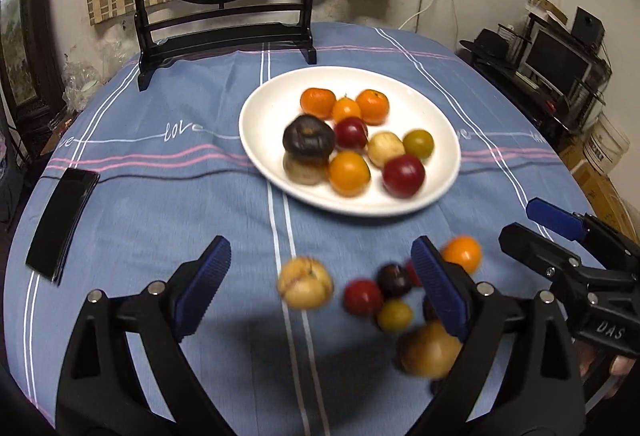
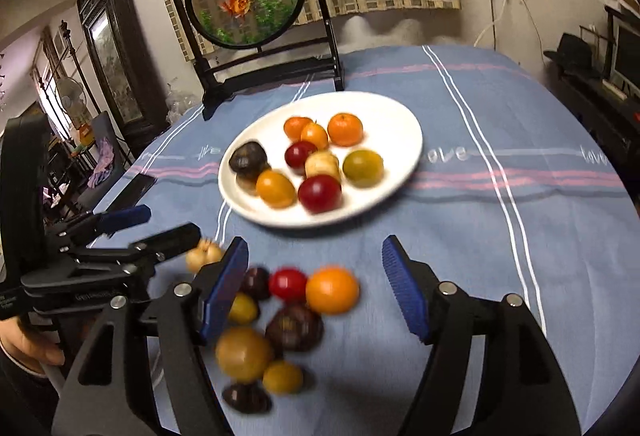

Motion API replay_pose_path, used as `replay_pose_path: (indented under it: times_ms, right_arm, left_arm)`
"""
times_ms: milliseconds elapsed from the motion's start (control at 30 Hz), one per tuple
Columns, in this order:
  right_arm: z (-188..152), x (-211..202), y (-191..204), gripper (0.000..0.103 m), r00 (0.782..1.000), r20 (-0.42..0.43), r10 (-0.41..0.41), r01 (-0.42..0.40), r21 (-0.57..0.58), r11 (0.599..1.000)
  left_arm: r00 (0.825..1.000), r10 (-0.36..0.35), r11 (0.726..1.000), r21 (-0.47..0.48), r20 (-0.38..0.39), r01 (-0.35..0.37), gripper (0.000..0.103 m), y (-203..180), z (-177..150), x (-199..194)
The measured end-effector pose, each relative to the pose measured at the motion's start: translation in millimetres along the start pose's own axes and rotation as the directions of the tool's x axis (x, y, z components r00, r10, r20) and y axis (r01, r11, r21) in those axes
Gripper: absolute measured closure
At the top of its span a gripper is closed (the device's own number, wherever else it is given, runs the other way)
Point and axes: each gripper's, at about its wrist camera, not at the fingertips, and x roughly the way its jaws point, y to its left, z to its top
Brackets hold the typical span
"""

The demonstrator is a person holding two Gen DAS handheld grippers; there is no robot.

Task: Organize fruits
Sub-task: 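Grasp a dark purple plum with the right tool while the left tool grasps a speckled potato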

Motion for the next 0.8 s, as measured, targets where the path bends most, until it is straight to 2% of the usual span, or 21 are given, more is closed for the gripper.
replay_pose_path:
  times_ms: [100,333,533,800]
  right_arm:
    - [-21,-13,1,0.033,0.999,-0.014,-0.032,0.032,-0.032,0.999]
    - [-62,-30,6,0.033,0.996,-0.072,-0.05,0.043,-0.094,0.995]
    - [-80,-36,21,0.033,0.995,-0.095,-0.035,0.02,-0.151,0.988]
    - [-91,-24,51,0.033,0.989,-0.148,0.018,-0.052,-0.232,0.971]
  left_arm:
    - [1.0,-0.002,1.0,0.002,0.005,0.002,0.008,0,-16,-14]
    - [1.0,-0.007,1.0,-0.003,-0.02,0.006,0.007,3,-49,-28]
    - [0.999,-0.004,1.0,-0.024,-0.048,0.003,0.007,13,-67,-30]
    - [0.998,-0.002,0.998,-0.059,-0.069,-0.002,0.007,25,-73,-26]
